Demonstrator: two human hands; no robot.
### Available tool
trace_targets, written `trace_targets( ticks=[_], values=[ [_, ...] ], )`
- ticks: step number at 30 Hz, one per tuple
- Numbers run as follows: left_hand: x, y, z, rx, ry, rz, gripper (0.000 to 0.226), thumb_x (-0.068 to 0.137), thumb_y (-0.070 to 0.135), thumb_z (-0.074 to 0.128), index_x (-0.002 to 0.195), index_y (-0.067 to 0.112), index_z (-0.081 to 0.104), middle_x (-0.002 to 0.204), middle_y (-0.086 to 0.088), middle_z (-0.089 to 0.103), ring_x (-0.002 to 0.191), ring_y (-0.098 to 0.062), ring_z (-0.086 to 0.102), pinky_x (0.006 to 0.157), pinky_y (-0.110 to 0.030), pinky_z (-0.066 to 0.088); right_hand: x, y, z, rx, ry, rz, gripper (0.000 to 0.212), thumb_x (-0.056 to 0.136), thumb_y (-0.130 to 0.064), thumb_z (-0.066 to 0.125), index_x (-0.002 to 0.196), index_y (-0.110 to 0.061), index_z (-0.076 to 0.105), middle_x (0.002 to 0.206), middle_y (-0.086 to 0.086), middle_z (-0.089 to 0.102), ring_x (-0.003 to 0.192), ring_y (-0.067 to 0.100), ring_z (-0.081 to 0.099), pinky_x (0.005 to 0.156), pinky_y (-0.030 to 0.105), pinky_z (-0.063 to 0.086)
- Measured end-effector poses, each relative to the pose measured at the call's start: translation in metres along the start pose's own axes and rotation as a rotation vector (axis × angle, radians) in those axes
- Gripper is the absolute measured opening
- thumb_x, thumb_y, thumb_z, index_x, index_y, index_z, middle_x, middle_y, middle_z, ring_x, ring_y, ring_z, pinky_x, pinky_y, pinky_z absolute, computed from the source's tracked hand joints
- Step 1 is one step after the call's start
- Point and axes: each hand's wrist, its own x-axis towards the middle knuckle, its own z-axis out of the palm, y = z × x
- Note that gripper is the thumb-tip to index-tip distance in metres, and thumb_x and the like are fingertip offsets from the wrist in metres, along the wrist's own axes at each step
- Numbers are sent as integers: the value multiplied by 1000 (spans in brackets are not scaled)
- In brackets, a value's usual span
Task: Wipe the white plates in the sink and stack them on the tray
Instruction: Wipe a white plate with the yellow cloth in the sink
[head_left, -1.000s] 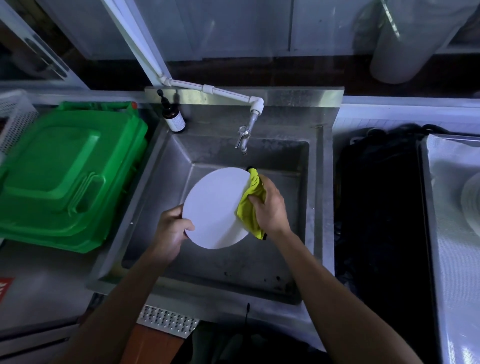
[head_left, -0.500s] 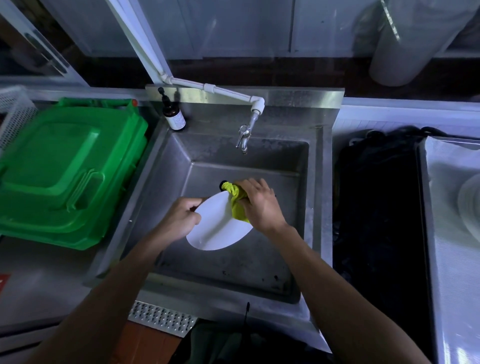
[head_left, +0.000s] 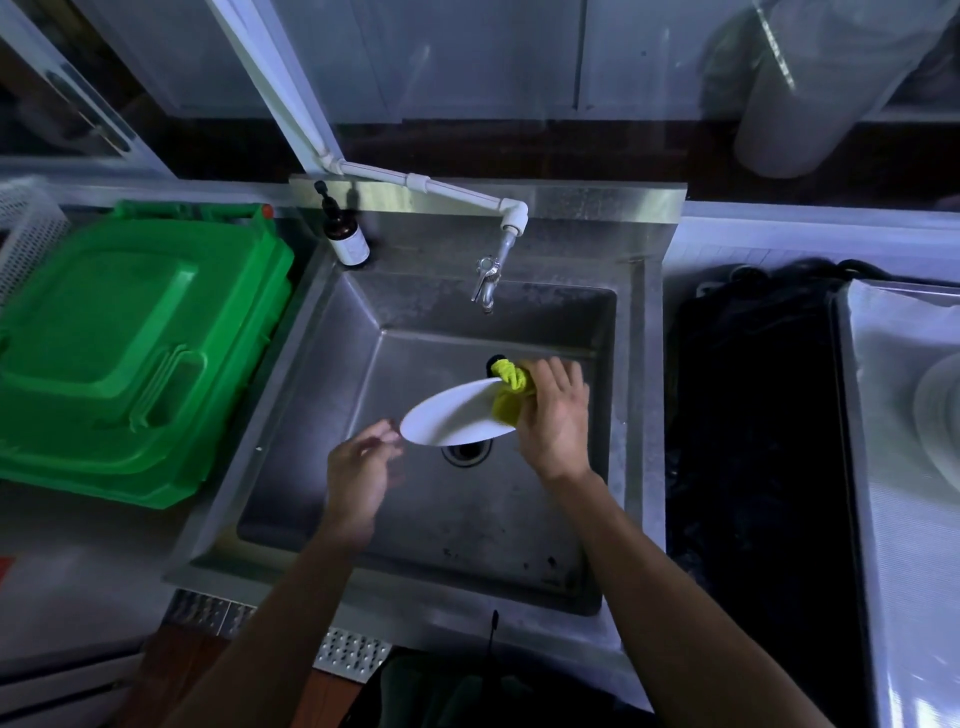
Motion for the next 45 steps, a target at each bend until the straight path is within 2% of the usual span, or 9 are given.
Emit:
trace_targets(
  ticks=[3, 6, 11, 20, 24, 28, 32, 38, 45],
  values=[
    [-7, 3, 1, -442, -255, -455, 50, 102, 47, 47, 126, 4, 61, 115, -16, 74, 100, -34, 74, 60, -38, 61, -3, 3, -1, 11, 29, 21, 31, 74, -2, 45, 100, -5, 61, 94, 10, 57, 87, 32, 47, 72, 46, 42],
    [-8, 21, 10, -626, -380, -538, 74, 94, 67, 50, 125, 0, 56, 122, -22, 70, 107, -40, 71, 68, -44, 63, -10, 2, 2, 23, 65, -18, 28, 77, 3, 51, 102, -6, 61, 95, 8, 57, 87, 30, 46, 72, 45, 42],
    [-15, 49, 35, -698, -222, -530, 46, 108, 33, 46, 130, -7, 49, 124, -30, 64, 97, -45, 71, 65, -49, 64, -23, 1, 9, 34, 86, -62, 37, 81, 8, 66, 113, -10, 64, 109, 5, 63, 96, 30, 51, 76, 45, 44],
    [-15, 55, 38, -765, -80, -490, 14, 103, -3, 41, 92, -5, 50, 96, -28, 62, 86, -37, 66, 65, -50, 62, -49, 16, 17, 41, -5, -121, 34, 89, -5, 61, 122, -10, 65, 123, 6, 61, 112, 30, 52, 87, 47, 46],
    [-10, 45, 36, -712, -21, -408, 11, 98, -9, 44, 98, -2, 52, 104, -22, 60, 91, -34, 64, 78, -54, 54, -57, 21, 18, 84, -144, -167, 45, 88, -7, 71, 132, -12, 62, 131, 6, 58, 116, 30, 50, 94, 47, 46],
    [-7, 36, 32, -673, 55, -321, 19, 95, -11, 48, 110, -2, 54, 116, -24, 59, 95, -35, 64, 69, -49, 54, -58, 10, 14, 181, -300, -129, 48, 94, -26, 40, 139, -17, 55, 136, 3, 56, 120, 27, 48, 101, 39, 43],
    [-8, 28, 29, -652, 69, -292, 43, 97, -10, 47, 139, -5, 48, 131, -29, 57, 111, -41, 61, 78, -53, 53, -56, -4, 19, 293, -369, 75, 37, 95, -26, 45, 131, -31, 43, 121, -3, 53, 113, 19, 47, 90, 26, 36],
    [-22, 18, 26, -561, -12, -233, 45, 96, -7, 47, 140, -1, 51, 118, -27, 63, 96, -39, 66, 67, -46, 59, -46, -29, 31, 298, -429, 71, 44, 89, -6, 57, 132, -16, 56, 133, 6, 55, 119, 29, 49, 103, 36, 40],
    [-24, 18, 26, -579, -112, -191, 39, 97, -2, 47, 133, 5, 60, 116, -20, 69, 94, -31, 70, 70, -41, 61, -47, -47, 35, 145, -425, -84, 46, 98, -35, 38, 141, -30, 56, 147, -5, 52, 133, 23, 45, 105, 46, 42]
  ],
)
